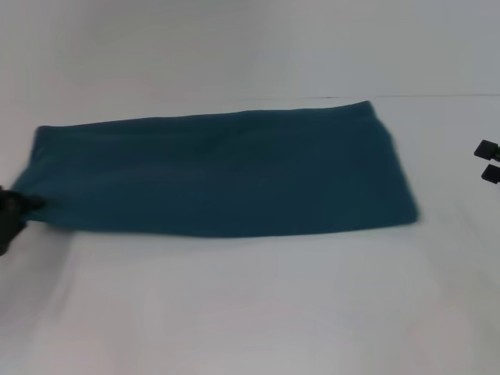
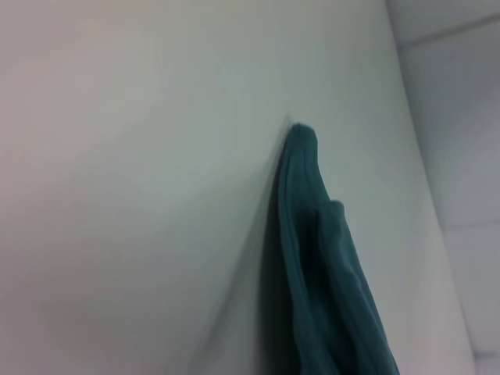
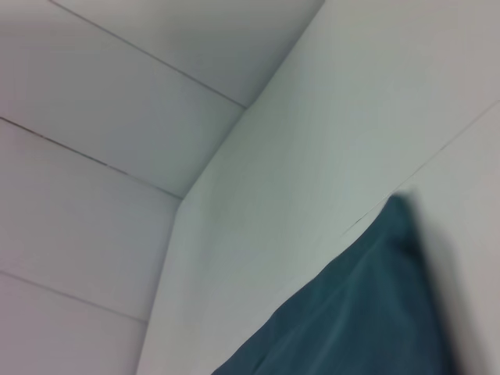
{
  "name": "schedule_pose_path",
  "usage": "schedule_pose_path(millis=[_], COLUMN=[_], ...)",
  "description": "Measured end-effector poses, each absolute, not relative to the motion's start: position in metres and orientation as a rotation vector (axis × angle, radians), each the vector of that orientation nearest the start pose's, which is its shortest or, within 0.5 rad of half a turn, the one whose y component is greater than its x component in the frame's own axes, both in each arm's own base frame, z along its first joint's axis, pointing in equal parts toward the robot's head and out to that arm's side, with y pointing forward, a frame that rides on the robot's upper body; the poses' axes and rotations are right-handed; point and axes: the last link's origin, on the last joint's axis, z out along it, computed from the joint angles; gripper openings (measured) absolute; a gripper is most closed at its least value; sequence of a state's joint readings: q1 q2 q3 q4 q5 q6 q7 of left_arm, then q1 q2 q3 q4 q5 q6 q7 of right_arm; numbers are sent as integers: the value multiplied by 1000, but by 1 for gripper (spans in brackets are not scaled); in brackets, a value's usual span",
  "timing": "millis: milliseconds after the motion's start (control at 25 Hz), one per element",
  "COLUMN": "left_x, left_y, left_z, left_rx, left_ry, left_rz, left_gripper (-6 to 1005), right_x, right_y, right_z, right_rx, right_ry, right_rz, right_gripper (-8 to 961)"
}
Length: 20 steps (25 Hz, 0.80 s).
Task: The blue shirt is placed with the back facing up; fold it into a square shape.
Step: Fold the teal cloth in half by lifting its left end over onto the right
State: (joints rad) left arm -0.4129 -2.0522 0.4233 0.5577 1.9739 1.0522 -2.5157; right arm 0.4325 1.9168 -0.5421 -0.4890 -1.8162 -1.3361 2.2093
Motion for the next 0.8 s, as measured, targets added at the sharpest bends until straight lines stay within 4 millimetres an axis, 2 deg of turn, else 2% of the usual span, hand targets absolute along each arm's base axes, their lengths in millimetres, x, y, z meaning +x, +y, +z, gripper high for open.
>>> schedule_pose_path(millis=[200,400,560,800], left_x=[-405,-410,-397,-355], left_y=[321,322,330,348], left_z=[69,78,77,76], left_rx=[-1152,-1174,-1261,-1457], left_ry=[-2036,-2000,-1968,-1933], left_rz=[-983,-915,-957,-1127], left_gripper=[22,22,21,22], right_x=[351,351,350,348], right_y=[338,338,338,338], right_z=[76,75,74,72], right_rx=[-1754,-1751,-1761,-1770], right_ry=[1830,1834,1837,1845], right_rz=[1047,1047,1048,1047], right_gripper=[688,688,688,688])
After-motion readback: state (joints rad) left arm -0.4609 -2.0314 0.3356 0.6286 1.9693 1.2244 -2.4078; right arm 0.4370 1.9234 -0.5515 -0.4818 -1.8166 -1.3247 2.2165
